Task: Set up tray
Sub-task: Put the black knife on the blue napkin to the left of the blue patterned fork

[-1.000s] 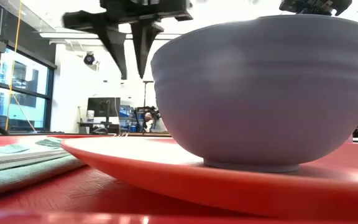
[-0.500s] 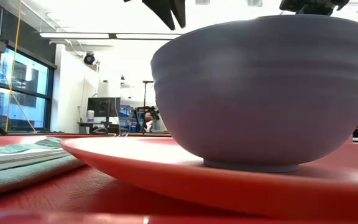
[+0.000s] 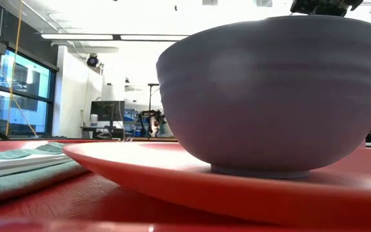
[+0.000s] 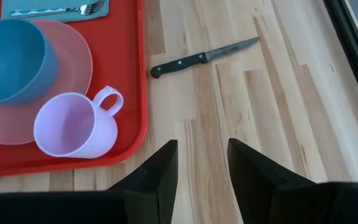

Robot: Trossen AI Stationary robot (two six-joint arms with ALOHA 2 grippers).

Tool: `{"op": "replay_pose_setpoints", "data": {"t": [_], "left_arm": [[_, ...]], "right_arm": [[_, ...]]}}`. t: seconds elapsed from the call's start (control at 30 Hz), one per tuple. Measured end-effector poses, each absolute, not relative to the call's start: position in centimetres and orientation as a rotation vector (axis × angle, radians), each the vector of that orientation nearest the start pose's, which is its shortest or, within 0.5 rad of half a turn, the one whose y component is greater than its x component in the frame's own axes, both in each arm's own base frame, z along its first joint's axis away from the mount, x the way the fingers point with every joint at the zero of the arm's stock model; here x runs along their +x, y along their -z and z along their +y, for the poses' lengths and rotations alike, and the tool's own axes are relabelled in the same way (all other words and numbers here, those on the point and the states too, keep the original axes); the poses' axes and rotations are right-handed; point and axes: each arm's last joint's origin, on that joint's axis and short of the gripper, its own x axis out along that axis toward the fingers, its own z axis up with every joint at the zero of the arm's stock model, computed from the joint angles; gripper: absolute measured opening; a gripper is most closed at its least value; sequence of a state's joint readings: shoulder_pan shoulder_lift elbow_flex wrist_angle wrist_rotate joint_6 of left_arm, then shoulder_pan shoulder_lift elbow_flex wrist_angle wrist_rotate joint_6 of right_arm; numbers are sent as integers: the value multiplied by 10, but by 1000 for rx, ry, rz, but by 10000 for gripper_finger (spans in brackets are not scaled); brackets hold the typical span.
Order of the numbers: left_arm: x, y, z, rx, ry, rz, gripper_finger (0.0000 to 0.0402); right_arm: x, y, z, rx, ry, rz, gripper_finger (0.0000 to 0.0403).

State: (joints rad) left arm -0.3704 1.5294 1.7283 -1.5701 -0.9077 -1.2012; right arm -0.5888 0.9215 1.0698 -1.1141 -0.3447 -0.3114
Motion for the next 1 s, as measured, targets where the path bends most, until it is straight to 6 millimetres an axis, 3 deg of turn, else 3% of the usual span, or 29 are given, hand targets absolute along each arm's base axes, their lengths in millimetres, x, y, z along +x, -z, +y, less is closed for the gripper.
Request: {"op": "replay_pose_setpoints", "data": {"t": [0.23,0.5,0.7,1.0], "left_arm": [[184,-352,-76,-382,-956,551,150],[130,-328,-70,-336,-821,478,150],[98,-306,-55,-321,-747,445,150],[73,-280,-38,-324,-648,357,150]], "right_arm": [[130,-333,-75,232,136,850,119],[135,-337,-78,423,244,764,119],[145,-348,-82,551,271,601,119],[186,-367,-71,505,278,348,119]]}}
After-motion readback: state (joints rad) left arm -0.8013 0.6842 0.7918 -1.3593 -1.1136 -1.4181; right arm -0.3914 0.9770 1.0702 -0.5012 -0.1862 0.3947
